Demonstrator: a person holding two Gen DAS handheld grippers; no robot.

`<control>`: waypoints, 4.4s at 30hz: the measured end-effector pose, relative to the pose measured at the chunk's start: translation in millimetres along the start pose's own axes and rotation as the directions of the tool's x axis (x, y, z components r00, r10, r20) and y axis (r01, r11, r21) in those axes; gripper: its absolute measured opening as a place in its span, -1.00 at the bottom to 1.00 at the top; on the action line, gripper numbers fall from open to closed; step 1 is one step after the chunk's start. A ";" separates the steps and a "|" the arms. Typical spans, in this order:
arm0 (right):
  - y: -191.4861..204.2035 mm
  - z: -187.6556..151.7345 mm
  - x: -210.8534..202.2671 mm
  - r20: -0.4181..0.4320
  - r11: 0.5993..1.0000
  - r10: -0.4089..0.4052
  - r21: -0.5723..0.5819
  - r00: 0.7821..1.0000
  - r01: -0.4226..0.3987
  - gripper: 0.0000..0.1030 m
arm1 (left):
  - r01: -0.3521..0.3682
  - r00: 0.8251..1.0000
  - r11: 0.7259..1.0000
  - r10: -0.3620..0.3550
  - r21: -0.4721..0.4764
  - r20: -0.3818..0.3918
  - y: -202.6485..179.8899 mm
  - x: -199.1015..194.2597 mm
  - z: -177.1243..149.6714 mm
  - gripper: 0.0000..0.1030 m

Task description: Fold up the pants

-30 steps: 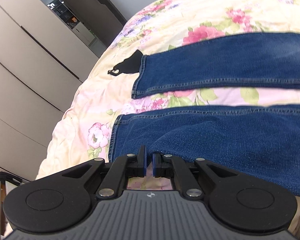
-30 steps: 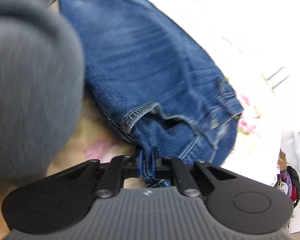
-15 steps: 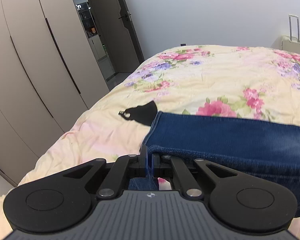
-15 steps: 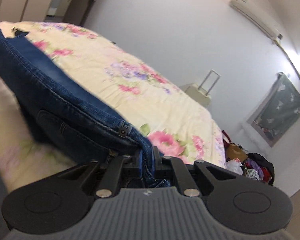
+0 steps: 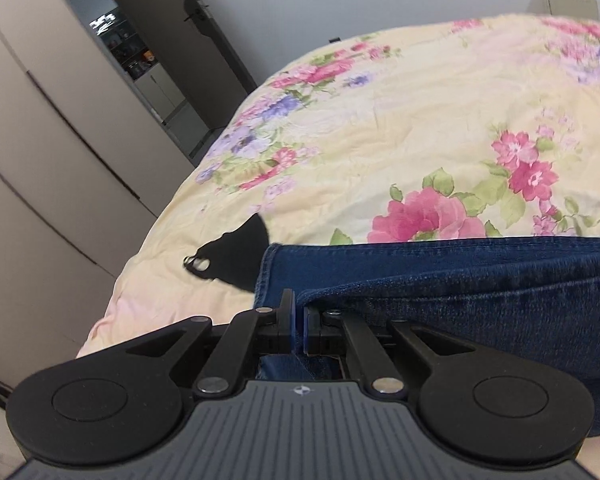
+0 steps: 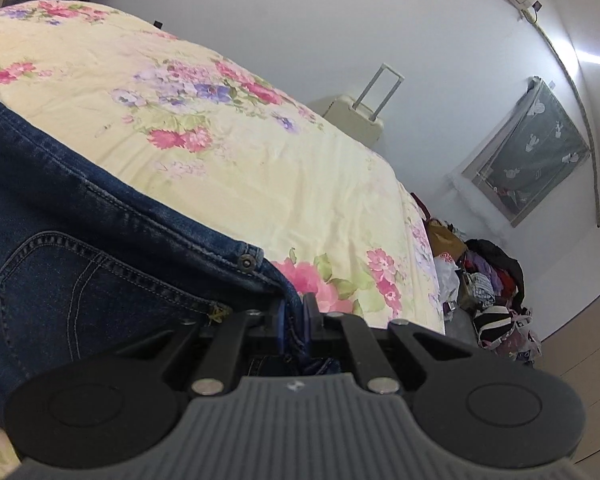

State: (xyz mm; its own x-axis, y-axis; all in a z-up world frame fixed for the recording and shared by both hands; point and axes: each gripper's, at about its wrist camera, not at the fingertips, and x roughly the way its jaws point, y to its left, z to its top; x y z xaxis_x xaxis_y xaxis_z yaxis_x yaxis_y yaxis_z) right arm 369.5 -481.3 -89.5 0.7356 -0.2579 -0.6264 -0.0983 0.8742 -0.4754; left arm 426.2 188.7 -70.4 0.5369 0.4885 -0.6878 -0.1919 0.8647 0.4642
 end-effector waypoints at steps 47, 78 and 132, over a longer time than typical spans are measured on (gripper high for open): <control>155.9 -69.3 -22.9 -0.148 0.831 0.147 0.555 0.978 -0.041 0.00 | 0.179 0.968 0.954 -0.215 0.242 0.131 -13.5 49.2 -114.0 -0.83; 201.5 -51.8 -71.5 -0.131 0.880 0.073 0.475 0.989 -0.002 0.00 | 0.439 0.859 0.496 -0.476 -0.749 0.189 148.0 165.7 -132.8 0.17; 224.5 -71.4 -79.3 -0.292 0.841 0.091 0.535 0.952 0.083 -0.98 | 0.096 0.985 0.940 -0.138 -0.328 -0.108 90.9 141.8 -101.4 -0.87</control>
State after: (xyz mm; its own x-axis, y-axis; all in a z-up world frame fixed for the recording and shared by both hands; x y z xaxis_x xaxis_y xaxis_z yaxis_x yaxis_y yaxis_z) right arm 241.3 -293.9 -190.7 0.4958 -0.2857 -0.8201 0.3371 0.9336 -0.1214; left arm 401.5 348.5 -182.3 0.4666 0.3745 -0.8013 -0.3986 0.8978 0.1875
